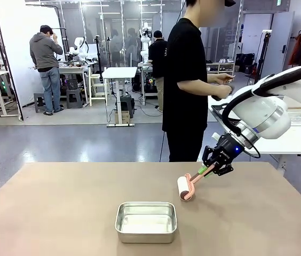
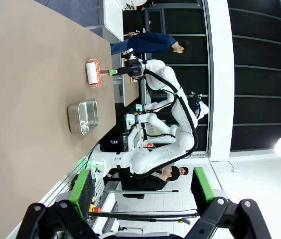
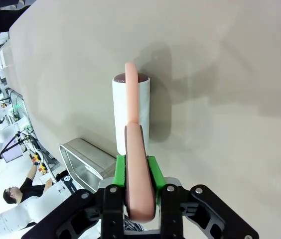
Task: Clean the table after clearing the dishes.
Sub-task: When the right (or left) Handle tray is removed, use the right hand (or left hand) to clean the right (or left) side of the table with the Lint Roller.
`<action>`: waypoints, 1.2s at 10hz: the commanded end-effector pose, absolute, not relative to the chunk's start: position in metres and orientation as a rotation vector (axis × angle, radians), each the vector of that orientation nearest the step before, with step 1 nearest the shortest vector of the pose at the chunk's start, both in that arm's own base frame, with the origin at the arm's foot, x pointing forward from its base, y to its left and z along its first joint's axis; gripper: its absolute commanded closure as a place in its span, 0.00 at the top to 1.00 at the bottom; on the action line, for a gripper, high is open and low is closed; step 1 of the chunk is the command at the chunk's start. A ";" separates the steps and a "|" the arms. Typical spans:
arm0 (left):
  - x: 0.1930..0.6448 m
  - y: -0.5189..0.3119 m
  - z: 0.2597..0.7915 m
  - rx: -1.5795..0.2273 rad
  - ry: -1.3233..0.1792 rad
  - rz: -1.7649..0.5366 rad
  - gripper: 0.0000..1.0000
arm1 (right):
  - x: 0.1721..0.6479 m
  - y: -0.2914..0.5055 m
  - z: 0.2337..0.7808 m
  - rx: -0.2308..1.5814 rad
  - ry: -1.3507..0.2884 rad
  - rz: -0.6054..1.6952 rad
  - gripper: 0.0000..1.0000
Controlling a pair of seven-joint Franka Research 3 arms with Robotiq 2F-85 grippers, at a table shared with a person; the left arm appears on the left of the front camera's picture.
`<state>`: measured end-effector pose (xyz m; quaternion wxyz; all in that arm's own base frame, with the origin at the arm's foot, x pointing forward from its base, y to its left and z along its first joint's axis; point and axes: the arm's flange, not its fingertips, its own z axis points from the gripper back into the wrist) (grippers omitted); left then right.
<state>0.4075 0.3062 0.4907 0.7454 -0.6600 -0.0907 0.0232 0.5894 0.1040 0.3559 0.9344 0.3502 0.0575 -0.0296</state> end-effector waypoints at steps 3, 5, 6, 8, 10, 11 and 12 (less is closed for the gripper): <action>0.405 0.308 0.492 -1.441 -0.203 0.056 1.00 | 0.573 0.100 0.330 0.754 0.052 -0.029 0.22; 0.405 0.308 0.492 -1.441 -0.203 0.056 1.00 | 0.564 0.092 0.323 0.728 0.014 -0.043 0.22; 0.405 0.308 0.492 -1.441 -0.203 0.056 1.00 | 0.559 0.087 0.322 0.744 -0.002 -0.055 0.22; 0.405 0.308 0.492 -1.441 -0.203 0.056 1.00 | 0.555 0.077 0.319 0.720 -0.018 -0.081 0.22; 0.405 0.308 0.492 -1.441 -0.203 0.056 1.00 | 0.551 0.064 0.315 0.659 -0.020 -0.114 0.22; 0.405 0.308 0.492 -1.441 -0.203 0.056 1.00 | 0.550 0.056 0.314 0.632 -0.028 -0.134 0.22; 0.405 0.308 0.492 -1.441 -0.203 0.056 1.00 | 0.548 0.049 0.314 0.595 -0.032 -0.147 0.22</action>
